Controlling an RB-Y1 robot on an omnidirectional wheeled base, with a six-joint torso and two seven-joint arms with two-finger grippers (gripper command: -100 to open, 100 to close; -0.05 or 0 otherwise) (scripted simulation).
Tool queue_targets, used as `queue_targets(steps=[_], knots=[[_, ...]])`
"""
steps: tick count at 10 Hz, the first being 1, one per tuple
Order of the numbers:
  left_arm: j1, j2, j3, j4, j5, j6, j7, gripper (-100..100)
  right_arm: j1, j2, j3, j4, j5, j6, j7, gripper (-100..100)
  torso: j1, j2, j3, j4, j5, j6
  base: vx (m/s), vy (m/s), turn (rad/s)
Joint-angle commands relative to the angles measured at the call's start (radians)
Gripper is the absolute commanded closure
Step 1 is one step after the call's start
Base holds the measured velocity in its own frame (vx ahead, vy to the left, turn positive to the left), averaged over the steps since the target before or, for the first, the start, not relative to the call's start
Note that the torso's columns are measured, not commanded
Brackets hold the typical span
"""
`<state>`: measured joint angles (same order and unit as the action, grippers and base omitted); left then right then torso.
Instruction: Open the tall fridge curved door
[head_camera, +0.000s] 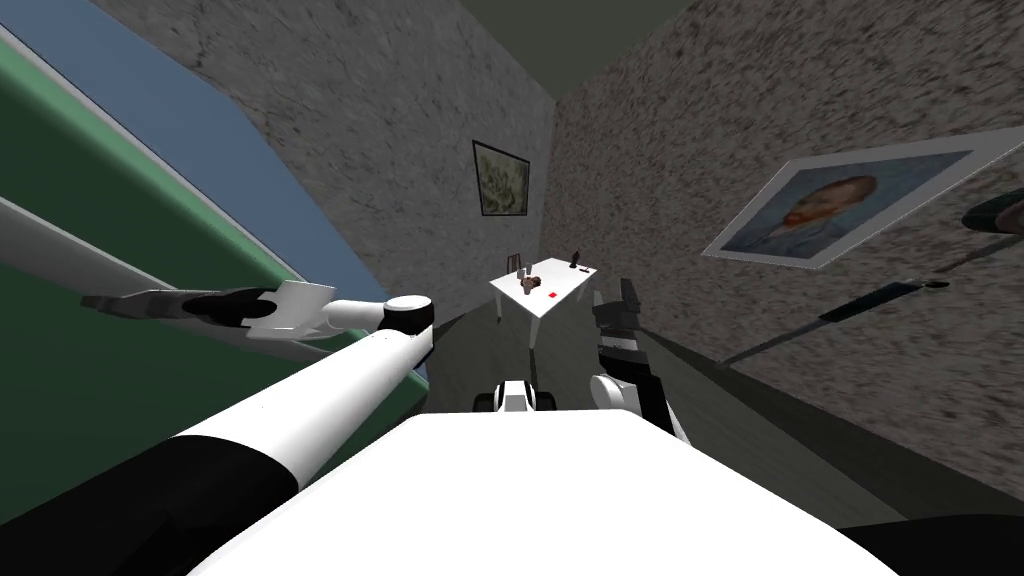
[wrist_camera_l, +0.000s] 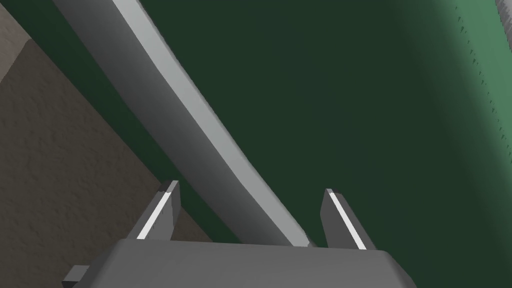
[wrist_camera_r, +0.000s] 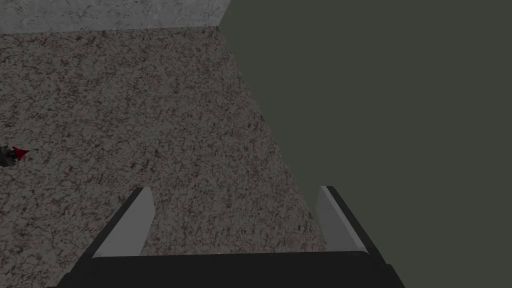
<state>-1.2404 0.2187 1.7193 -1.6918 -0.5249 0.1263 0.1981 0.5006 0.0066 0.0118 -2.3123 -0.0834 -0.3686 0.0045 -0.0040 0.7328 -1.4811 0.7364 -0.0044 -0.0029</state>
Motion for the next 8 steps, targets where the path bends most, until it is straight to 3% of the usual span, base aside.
queue_targets(steps=[1, 6, 8], knots=[[0.062, 0.033, -0.060, 0.065, 0.061, 0.047, 0.006, 100, 0.000, 0.000, 0.000, 0.000, 0.000, 0.000, 0.000, 0, -0.001, 0.003, 0.002, 0.001, 0.000, 0.005, 0.152, -0.166, 0.319], [0.177, 0.096, -0.166, 0.199, 0.182, 0.132, 0.027, 100, 0.000, 0.000, 0.000, 0.000, 0.000, 0.000, 0.000, 0, -0.001, 0.003, 0.003, 0.000, 0.003, 0.008, 0.107, -0.148, 0.314], [0.173, 0.100, -0.161, 0.193, 0.178, 0.123, 0.029, 100, -0.001, 0.000, 0.000, 0.000, 0.000, 0.000, 0.000, 0, 0.001, 0.001, 0.002, -0.002, 0.005, 0.011, 0.039, -0.090, 0.076]])
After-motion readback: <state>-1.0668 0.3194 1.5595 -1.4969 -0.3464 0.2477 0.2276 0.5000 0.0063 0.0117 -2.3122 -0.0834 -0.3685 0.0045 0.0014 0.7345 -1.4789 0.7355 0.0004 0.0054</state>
